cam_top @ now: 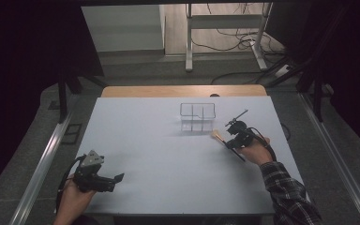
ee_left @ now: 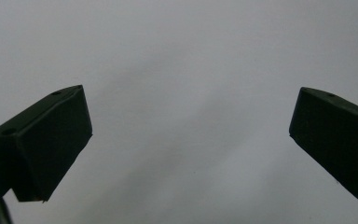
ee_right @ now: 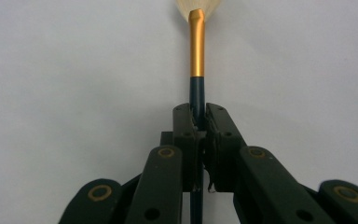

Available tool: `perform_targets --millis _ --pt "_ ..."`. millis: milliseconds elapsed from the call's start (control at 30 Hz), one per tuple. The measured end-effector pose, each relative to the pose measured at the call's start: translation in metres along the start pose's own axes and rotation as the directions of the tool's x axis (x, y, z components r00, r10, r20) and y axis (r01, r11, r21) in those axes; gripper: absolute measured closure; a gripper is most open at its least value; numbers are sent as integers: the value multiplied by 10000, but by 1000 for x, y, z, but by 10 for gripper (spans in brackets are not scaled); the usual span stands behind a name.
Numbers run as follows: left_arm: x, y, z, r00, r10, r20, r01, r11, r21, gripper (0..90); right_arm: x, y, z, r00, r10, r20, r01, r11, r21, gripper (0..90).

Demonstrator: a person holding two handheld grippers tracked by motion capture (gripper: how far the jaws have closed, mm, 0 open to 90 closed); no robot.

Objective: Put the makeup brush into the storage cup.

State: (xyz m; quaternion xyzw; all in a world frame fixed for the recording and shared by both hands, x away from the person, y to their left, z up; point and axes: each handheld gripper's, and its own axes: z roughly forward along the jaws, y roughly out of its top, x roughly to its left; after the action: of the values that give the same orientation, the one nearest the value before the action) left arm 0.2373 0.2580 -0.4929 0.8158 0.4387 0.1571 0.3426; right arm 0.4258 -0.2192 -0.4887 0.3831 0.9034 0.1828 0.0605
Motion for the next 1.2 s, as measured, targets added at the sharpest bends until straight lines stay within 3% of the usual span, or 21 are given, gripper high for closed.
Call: perform_targets --millis 600,867,1067,1200 --pt "0 0 -1 10000 -5 -51 5 10000 -97 0 2 -11 -25 9991 268 -317 -307 9908 -1315 835" --pt "0 0 -2 10000 -15 -63 14 9999 -122 0 3 -13 -41 9990 386 -231 -428 9740 -2226 835" --pt "1 0 -2 10000 -36 -57 36 9999 -124 0 4 -14 -46 9992 388 -99 -401 9680 -2479 835" --pt "1 0 -2 10000 -54 -53 53 9999 -137 0 3 -14 -50 9990 454 -30 -444 9579 -2837 835"
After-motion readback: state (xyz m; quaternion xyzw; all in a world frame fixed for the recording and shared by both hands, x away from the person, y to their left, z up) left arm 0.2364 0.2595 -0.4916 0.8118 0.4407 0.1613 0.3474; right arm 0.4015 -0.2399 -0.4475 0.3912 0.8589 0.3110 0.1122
